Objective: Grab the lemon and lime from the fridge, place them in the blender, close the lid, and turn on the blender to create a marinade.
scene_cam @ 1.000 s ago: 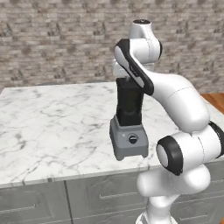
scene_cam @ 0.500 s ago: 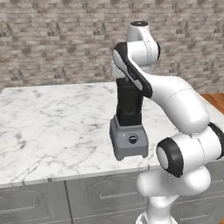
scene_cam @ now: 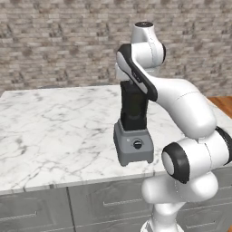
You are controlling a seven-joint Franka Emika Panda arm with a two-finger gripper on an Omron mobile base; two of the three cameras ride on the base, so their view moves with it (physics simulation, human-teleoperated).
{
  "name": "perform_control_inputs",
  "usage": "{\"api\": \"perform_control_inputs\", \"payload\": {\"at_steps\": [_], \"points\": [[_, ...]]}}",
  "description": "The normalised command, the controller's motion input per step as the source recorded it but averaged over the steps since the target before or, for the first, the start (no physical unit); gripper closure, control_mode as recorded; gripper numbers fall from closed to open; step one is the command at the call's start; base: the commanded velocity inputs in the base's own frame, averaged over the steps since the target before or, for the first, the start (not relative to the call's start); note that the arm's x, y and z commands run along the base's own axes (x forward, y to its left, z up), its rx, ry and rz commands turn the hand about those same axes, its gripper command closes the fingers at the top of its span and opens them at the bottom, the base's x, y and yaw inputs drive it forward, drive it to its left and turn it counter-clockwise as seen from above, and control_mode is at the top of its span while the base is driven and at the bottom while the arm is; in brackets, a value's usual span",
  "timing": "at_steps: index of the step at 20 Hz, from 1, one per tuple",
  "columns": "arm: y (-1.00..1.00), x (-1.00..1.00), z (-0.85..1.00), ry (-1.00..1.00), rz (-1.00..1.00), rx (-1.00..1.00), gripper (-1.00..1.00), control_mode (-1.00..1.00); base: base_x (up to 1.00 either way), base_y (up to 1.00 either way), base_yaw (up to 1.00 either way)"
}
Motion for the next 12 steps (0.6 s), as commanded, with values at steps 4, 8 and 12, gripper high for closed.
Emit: {"api": "perform_control_inputs", "payload": {"at_steps": [4,8,12], "points": [[0.0,0.0,0.05,-0.02,0.0,0.0,-1.0,-1.0,0.0,0.0,0.0],[0.0,0.0,0.24,-0.03,0.0,0.0,-1.0,-1.0,0.0,0.0,0.0],[0.01,-0.05,0.33,-0.06,0.0,0.0,-1.0,-1.0,0.0,0.0,0.0]]}}
